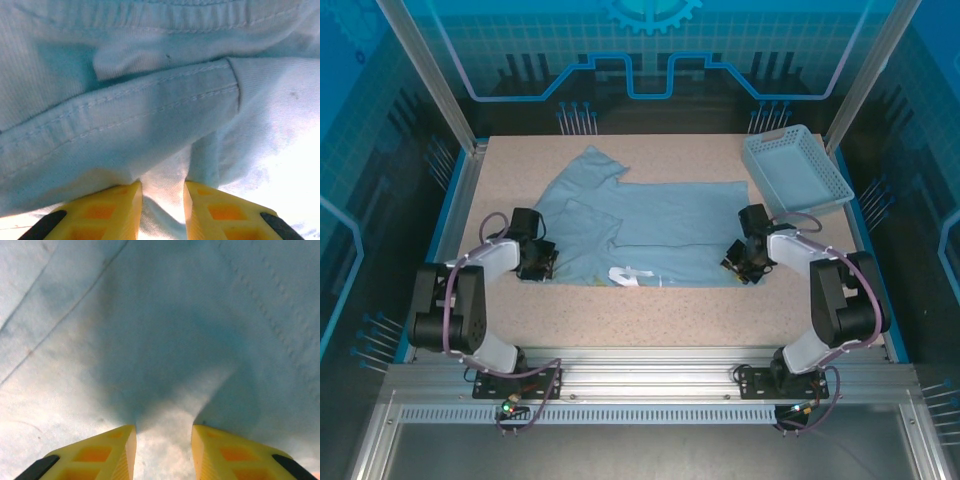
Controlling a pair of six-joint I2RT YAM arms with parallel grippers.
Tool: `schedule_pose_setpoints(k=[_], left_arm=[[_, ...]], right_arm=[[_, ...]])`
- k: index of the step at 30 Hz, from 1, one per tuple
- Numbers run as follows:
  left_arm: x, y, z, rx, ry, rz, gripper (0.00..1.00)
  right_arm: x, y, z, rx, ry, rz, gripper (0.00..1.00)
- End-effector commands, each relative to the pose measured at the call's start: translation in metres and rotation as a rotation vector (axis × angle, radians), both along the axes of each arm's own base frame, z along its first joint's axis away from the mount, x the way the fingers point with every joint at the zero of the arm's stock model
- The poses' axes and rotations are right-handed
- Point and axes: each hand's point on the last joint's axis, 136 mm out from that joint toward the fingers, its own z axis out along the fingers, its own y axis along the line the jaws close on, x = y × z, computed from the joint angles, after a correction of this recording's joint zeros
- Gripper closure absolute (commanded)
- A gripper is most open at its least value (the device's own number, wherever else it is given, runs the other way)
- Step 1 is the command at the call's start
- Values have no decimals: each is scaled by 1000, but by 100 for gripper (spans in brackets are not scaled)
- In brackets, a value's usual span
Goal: Fold and stack the t-shirts
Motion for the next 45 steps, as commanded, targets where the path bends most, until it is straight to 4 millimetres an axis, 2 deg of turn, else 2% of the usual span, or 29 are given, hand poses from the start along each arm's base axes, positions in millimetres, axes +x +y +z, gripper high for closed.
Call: schedule_pose_setpoints(k=[1, 6, 12, 14, 15, 19, 26, 34, 37, 39, 41, 43, 45], left_arm=[[-7, 8, 7, 48, 50, 15, 71], [7, 10, 22, 63, 22, 19, 70], [5, 4, 0, 24, 89, 25, 70], [-3, 7, -9, 24, 142, 26, 71], [-10, 10, -13, 27, 167, 34, 71], [-42, 31, -21, 35, 216, 114, 73], [-85, 57, -18, 30, 241, 168, 73], [-110, 58, -12, 14, 237, 160, 73], [-103, 61, -2, 35, 188, 115, 70], [-86, 66, 16, 74, 127, 24, 62], [-79, 74, 40, 158, 113, -81, 55], [-84, 77, 58, 217, 118, -148, 51], [-102, 72, 61, 204, 161, -170, 50]], right_arm=[[-2, 0, 15, -38, -14, -5, 65], [-2, 1, 23, -57, -40, 9, 65], [-1, 2, 17, -59, -25, 10, 65], [-5, 0, 10, -66, 10, 18, 65], [0, 1, 13, -66, 7, 19, 65], [-4, 0, 10, -77, 51, 32, 65], [-32, -4, 0, -104, 214, 79, 65], [-63, -6, -5, -109, 248, 83, 65], [-71, -11, -3, -127, 237, 76, 65], [-67, -12, 3, -131, 189, 80, 64], [-61, -13, 13, -142, 126, 89, 64], [-57, -15, 25, -179, 74, 104, 64], [-52, -15, 36, -197, 19, 117, 64]])
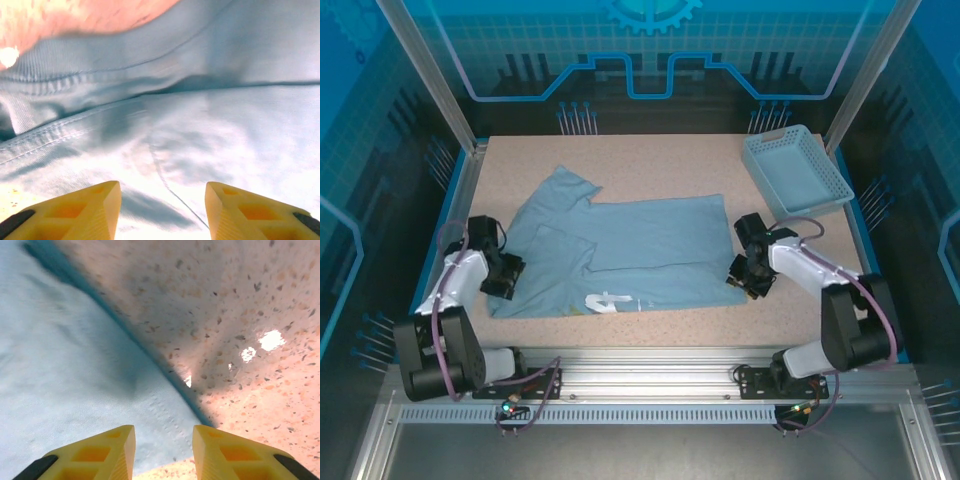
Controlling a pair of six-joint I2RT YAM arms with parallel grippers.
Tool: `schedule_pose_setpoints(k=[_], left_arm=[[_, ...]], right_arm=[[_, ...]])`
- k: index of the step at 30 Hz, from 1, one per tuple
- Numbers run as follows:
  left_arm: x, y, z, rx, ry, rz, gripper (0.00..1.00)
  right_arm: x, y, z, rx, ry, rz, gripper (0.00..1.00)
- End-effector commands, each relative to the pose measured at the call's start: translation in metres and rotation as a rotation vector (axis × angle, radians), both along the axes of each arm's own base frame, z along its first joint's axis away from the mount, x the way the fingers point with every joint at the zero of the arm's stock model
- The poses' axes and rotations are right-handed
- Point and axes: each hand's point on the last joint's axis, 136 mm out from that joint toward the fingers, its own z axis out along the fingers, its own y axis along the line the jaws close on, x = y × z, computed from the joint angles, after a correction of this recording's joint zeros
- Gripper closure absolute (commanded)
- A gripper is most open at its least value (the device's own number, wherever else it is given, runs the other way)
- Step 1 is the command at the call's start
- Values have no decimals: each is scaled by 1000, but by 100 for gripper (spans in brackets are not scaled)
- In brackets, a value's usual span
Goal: Fold and stack the t-shirts
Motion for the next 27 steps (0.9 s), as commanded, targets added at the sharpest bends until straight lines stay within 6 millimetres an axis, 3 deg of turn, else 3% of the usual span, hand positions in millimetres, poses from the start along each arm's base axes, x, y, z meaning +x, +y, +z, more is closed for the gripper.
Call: schedule_pose_setpoints(k=[1, 5, 11, 12, 19, 27], left_arm=[[-41, -7, 12, 27, 113, -116, 50], [-63, -27, 1, -51, 136, -88, 53], [-69, -36, -16, -114, 167, -52, 60], [-70, -35, -19, -108, 175, -48, 61], [-62, -9, -45, -63, 253, -3, 64], [-40, 28, -43, -18, 244, 35, 71]], right_arm=[[7, 1, 20, -48, -95, 56, 65], [25, 34, 34, 7, -190, 168, 65], [29, 87, 10, 141, -145, 262, 65], [35, 94, 13, 153, -148, 264, 65], [21, 78, -21, 112, 64, 154, 65], [16, 52, -34, 51, 179, 64, 65]])
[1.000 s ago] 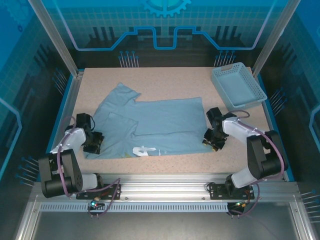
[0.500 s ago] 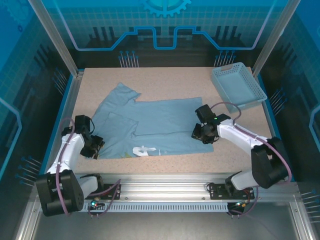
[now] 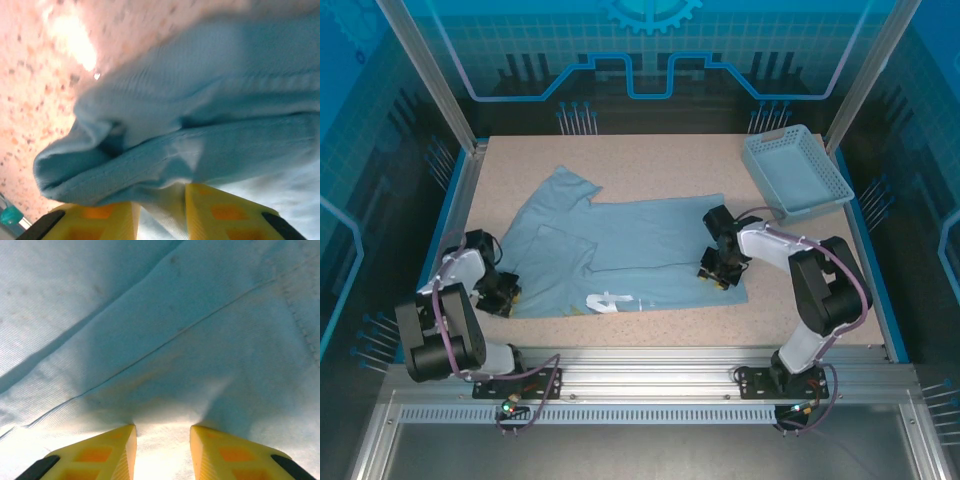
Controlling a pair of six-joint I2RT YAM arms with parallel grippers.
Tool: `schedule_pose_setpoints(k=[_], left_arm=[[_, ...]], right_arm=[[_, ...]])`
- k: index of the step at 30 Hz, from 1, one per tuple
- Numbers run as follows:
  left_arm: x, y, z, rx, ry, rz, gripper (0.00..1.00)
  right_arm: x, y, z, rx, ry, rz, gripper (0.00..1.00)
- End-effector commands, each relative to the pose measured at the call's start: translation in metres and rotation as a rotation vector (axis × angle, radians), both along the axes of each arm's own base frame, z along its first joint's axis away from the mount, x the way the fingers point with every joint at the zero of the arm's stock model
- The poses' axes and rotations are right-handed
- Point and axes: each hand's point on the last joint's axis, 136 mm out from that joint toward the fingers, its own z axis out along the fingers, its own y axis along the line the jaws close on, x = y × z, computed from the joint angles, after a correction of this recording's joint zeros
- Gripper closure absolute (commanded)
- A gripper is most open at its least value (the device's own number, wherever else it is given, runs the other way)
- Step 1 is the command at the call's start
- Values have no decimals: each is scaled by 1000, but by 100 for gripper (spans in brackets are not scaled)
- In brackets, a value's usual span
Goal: Fold and stack the t-shirts
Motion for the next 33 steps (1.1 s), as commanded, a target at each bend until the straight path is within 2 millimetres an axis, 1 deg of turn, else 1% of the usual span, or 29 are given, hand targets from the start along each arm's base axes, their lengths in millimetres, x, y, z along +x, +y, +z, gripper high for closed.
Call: schedule_pose_setpoints(k=[1, 5, 7, 9, 12, 14, 15, 17, 19, 20, 22, 24, 27, 30, 33], left_arm=[[9, 20, 2, 38, -7, -11, 72], [0, 27, -5, 17, 17, 20, 72], [-3, 32, -4, 23, 19, 34, 72], [-4, 38, -1, 33, 9, 55, 72], [2, 48, 11, 61, -12, 73, 70], [11, 55, 25, 88, -42, 92, 69], [20, 57, 34, 101, -80, 102, 68], [46, 59, 58, 136, -154, 79, 65], [82, 52, 79, 143, -209, 6, 63], [100, 47, 85, 135, -239, -28, 62], [148, 32, 101, 123, -348, -115, 62], [195, 17, 112, 122, -424, -203, 61], [252, 5, 114, 99, -512, -267, 60], [300, 3, 111, 98, -595, -312, 58], [337, 7, 109, 119, -665, -353, 56]], right_arm=[[-15, -19, -9, -64, 111, -45, 65], [-21, -21, -11, -63, 134, -45, 66], [-23, -18, -6, -46, 117, -44, 66], [-23, -16, 4, -51, 82, -24, 65], [-22, -12, 21, -56, 45, -2, 65], [-16, -12, 35, -69, -2, 7, 64], [-9, -12, 44, -76, -51, 8, 63], [12, -11, 62, -73, -167, 13, 62], [37, -8, 79, -66, -275, 31, 62], [50, -5, 85, -57, -316, 43, 61], [76, -1, 93, -46, -389, 64, 61], [106, 0, 98, -48, -455, 69, 61], [145, -4, 105, -82, -528, 85, 61], [179, -10, 106, -111, -568, 99, 60], [201, -23, 99, -161, -553, 103, 58]])
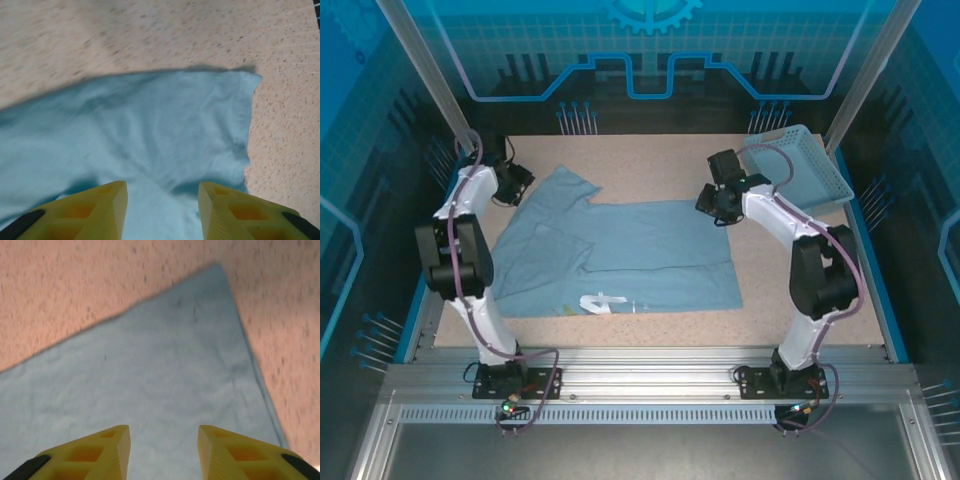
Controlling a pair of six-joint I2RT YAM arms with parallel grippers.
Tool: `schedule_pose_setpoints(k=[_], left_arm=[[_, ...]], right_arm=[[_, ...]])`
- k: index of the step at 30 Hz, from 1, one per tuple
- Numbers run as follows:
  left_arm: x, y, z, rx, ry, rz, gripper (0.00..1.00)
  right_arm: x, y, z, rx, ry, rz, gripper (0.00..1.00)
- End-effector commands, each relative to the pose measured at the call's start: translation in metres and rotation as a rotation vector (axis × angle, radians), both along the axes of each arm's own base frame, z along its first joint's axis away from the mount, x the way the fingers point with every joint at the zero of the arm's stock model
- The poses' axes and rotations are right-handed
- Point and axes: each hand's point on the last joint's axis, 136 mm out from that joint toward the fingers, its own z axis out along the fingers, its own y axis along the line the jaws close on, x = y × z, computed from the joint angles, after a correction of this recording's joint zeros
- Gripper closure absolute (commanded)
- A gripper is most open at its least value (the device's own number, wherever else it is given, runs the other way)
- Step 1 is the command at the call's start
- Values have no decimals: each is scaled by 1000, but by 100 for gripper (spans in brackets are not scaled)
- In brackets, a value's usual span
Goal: Fold and stack the t-shirts
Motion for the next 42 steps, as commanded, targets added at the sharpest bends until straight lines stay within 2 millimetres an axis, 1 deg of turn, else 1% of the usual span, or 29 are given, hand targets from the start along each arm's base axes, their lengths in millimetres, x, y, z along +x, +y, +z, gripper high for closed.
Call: schedule_pose_setpoints(k=[1, 3, 5, 6, 12, 16, 17, 18, 22, 27, 29, 32, 36, 39, 42], left_arm=[[46, 1, 12, 19, -131, -72, 55], [65, 2, 8, 15, -161, -87, 52], [79, 1, 2, 5, -168, -94, 51], [84, 0, -5, -3, -158, -94, 51], [113, -12, -14, -12, -160, -123, 47], [122, -14, -21, -17, -154, -112, 45], [124, -15, -23, -16, -157, -108, 44], [126, -15, -25, -19, -158, -102, 43], [132, -21, -30, -2, -152, -108, 42], [138, -28, -40, 14, -126, -120, 38], [140, -29, -44, 11, -121, -115, 38], [145, -30, -44, 25, -125, -114, 37], [151, -27, -41, 77, -128, -114, 37], [149, -21, -47, 126, -85, -97, 38], [149, -19, -56, 168, -62, -102, 39]], right_arm=[[34, -20, 0, -87, -40, 4, 58], [44, -29, -10, -91, -15, -17, 58], [52, -37, -19, -93, 15, -35, 57], [57, -40, -25, -99, 34, -38, 56], [77, -46, -50, -104, 129, -48, 54], [79, -52, -65, -138, 208, -77, 55], [80, -53, -61, -137, 204, -83, 55], [78, -54, -76, -148, 238, -92, 56], [71, -61, -84, -177, 289, -127, 59], [72, -55, -99, -132, 315, -130, 59], [76, -53, -100, -119, 302, -126, 60], [80, -52, -101, -110, 293, -119, 66], [81, -50, -98, -107, 279, -105, 83], [84, -48, -89, -115, 253, -94, 94], [87, -44, -81, -115, 228, -77, 99]])
